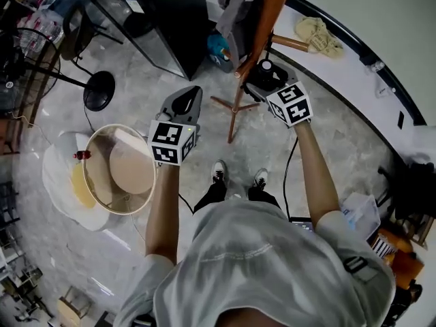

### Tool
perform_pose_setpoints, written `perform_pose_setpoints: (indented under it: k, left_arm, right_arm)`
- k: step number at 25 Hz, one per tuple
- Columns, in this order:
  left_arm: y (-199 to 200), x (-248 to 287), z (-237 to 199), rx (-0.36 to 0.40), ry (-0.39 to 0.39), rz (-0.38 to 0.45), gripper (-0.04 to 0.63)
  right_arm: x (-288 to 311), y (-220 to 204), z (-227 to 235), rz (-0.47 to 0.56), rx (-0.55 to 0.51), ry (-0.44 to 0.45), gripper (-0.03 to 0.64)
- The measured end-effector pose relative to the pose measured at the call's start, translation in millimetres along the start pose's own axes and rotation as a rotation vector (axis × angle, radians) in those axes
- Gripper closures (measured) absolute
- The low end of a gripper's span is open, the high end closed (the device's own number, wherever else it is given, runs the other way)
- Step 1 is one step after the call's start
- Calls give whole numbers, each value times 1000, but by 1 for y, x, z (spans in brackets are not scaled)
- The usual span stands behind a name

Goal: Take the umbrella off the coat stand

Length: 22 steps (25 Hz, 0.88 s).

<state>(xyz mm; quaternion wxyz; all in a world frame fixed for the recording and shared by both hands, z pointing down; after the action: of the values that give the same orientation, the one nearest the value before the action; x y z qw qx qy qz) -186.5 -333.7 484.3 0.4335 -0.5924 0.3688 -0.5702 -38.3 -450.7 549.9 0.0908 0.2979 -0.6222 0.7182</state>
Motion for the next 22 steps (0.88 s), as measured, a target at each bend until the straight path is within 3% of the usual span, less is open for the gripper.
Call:
perform_pose_setpoints:
  k: [2, 4, 8, 22]
  left_arm:
    - [-2, -3, -1, -6, 22, -3, 580]
    - [-1, -6, -3, -8, 43, -1, 580]
    - [2, -9, -4, -12, 72, 6, 580]
    - [75, -14, 19, 13, 50, 175, 580]
  right_arm:
    - [7, -2, 0, -11, -14, 4, 227]
    - [9, -2, 2, 3, -23, -10, 308]
    - [5, -1, 5, 24, -5, -15, 351]
    - [-89, 51, 0, 112, 19, -36, 370]
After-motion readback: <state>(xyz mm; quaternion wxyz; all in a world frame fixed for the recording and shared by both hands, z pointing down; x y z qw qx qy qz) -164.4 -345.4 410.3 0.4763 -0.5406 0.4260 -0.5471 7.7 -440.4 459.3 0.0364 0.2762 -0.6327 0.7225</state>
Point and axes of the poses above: the fingertips, and each gripper's own axes: x forward along the fingers, z to its right, y out of its top, the point moved 2 cm from there along -x, backward along the fingers, and after that the axes turned 11 degrees about y, right-handed, at the moved point
